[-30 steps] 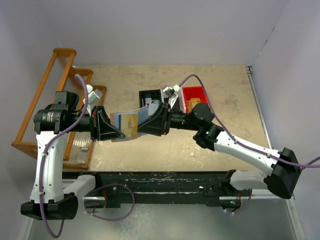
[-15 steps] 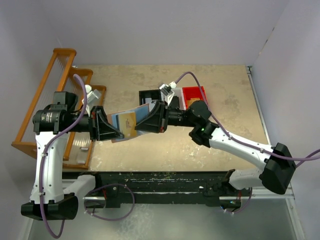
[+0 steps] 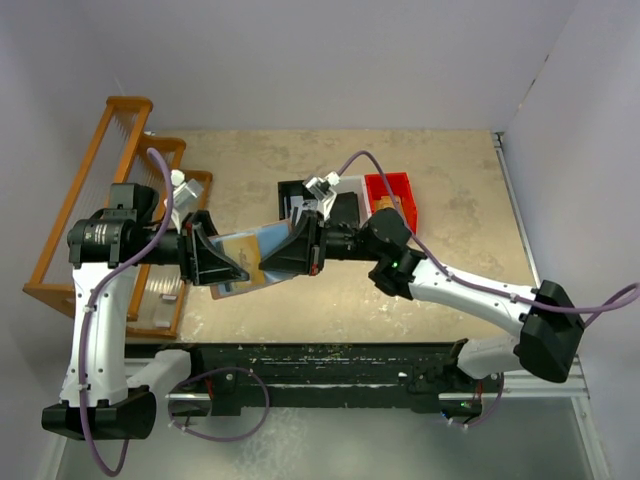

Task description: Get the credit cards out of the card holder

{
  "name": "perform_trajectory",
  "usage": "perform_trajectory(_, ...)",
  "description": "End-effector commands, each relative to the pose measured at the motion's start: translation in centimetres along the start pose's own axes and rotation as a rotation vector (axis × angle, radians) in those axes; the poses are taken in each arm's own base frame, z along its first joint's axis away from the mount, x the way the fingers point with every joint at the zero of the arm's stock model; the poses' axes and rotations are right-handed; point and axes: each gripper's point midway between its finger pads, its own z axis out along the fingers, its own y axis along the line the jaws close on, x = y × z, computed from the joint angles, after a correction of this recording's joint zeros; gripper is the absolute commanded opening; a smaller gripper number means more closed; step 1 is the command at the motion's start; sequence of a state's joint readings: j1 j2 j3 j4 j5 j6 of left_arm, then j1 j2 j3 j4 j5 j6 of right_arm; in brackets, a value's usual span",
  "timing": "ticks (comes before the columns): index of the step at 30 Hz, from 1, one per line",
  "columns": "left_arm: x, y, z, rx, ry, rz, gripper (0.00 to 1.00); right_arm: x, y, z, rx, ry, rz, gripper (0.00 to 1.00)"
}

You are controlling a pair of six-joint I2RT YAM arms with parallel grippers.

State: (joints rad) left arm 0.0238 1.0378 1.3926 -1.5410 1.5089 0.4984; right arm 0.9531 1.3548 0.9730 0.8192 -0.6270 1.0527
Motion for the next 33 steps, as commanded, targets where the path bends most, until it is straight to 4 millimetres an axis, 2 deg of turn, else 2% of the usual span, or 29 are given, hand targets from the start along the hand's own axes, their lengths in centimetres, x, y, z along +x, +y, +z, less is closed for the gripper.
perform_trajectory(1, -2.1, -3.6, 0.1, 0.188, -0.110, 0.086, 0.38, -0.8, 3.0, -0.2, -0.099, -0.040, -0.047, 0.00)
perform_trajectory(7, -2.3, -4.3, 0.0, 0.215, -0.120, 0.094, 0.34, 0.3, 2.4, -1.2, -0.064, -0.016, -0.021, 0.00)
perform_trajectory(17, -2.5, -5.1, -0.1, 0.235, -0.100, 0.097, 0.31, -0.2, 2.2, -2.4, -0.005, -0.063, -0.029, 0.00)
perform_trajectory(33, -2.5, -5.3, -0.2, 0.235, -0.097, 0.098, 0.16, 0.4, 1.3, -2.9, 0.044, -0.051, -0.034, 0.00)
